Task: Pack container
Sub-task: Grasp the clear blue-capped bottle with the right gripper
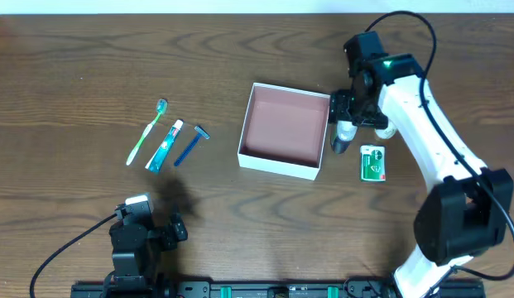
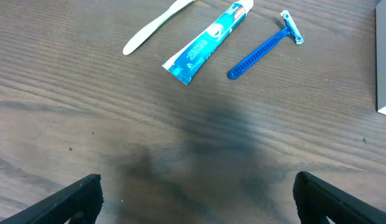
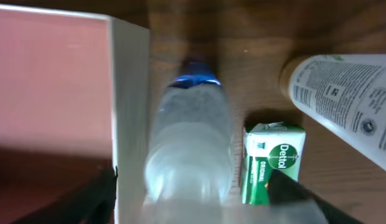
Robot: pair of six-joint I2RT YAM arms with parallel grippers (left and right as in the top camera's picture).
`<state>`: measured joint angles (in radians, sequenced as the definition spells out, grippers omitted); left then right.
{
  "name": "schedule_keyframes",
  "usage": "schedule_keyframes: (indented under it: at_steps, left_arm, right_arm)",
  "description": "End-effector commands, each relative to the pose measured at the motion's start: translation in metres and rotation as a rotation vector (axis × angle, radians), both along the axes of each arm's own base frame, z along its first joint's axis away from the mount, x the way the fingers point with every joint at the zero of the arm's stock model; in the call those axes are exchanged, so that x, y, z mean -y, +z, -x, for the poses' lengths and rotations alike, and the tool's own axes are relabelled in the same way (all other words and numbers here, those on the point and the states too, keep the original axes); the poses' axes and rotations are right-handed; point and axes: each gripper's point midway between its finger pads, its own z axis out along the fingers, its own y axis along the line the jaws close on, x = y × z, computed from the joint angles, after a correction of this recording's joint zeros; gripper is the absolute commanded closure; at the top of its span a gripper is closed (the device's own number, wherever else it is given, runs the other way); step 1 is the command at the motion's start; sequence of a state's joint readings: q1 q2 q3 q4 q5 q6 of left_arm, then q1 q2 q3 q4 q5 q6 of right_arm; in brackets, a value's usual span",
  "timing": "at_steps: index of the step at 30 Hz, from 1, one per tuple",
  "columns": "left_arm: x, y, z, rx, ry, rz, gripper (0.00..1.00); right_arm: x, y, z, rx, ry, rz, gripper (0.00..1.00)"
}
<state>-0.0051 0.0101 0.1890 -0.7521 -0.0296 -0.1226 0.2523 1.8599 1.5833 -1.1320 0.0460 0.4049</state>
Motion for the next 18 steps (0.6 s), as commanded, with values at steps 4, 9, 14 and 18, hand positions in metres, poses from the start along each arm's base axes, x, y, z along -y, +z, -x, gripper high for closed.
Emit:
schedule_keyframes:
  at_steps: [4, 9, 14, 18]
  left_arm:
    - [0.0007, -0.0076, 0.0022, -0.022, -0.012, -0.010, 0.02]
    - [0.0007, -0.0076, 0.0022, -0.022, -0.012, -0.010, 0.02]
    - [0.0007, -0.0076, 0.0022, -0.022, -0.012, -0.010, 0.02]
    - [0.0007, -0.0077, 0.0023, -0.022, -0.012, -0.010, 0.02]
  right_arm:
    - [0.0004, 0.0014, -0.0088, 0.034, -0.024, 0.027, 0.39]
    - [-0.0042, 0.0014, -0.0069, 0.031, -0.011, 0.028, 0.63]
    - [-0.0053, 0.0003, -0.0047, 0.023, -0.003, 0.031, 0.47]
    - [-0.0005, -0.0055, -0.0026, 0.018, -0.007, 0.057, 0.48]
